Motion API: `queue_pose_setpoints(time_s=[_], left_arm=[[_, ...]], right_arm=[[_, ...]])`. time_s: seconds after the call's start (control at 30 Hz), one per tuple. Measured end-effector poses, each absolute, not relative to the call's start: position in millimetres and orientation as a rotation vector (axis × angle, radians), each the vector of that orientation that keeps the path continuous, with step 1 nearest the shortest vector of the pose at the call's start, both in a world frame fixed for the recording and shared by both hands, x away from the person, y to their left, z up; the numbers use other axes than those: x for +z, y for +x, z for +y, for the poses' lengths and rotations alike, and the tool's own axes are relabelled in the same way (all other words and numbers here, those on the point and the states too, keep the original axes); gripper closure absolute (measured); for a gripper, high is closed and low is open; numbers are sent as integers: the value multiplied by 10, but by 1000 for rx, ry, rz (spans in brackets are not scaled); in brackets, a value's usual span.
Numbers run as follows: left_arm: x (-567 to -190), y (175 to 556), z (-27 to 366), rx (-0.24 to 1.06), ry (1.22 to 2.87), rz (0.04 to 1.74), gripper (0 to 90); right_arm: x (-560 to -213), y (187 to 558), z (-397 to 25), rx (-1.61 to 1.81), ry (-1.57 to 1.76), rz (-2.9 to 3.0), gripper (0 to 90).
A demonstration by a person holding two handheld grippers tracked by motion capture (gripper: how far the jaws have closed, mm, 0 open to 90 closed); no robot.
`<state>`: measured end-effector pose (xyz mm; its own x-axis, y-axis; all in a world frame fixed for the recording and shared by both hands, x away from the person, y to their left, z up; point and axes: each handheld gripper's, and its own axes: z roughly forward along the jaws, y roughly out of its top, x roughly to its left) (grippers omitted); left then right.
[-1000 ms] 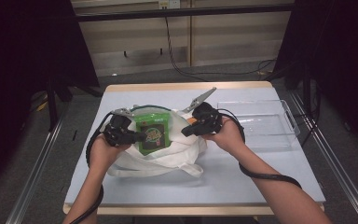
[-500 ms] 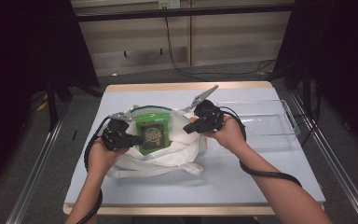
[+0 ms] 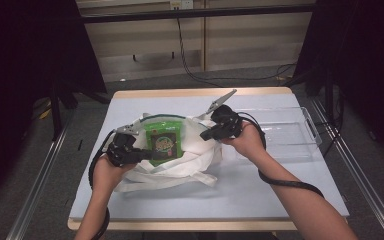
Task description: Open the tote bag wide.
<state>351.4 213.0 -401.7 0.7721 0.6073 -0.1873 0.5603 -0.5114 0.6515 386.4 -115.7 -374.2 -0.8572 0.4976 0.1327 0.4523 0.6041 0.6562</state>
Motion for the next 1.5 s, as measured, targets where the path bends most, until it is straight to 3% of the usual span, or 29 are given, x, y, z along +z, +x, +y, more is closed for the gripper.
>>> queue_pose_setpoints(time_s=[1.5], left_arm=[[-4241,3318,2200,82,2288,867,868]], right_arm=[[-3799,3978,-1292,1085,884,2725,879]])
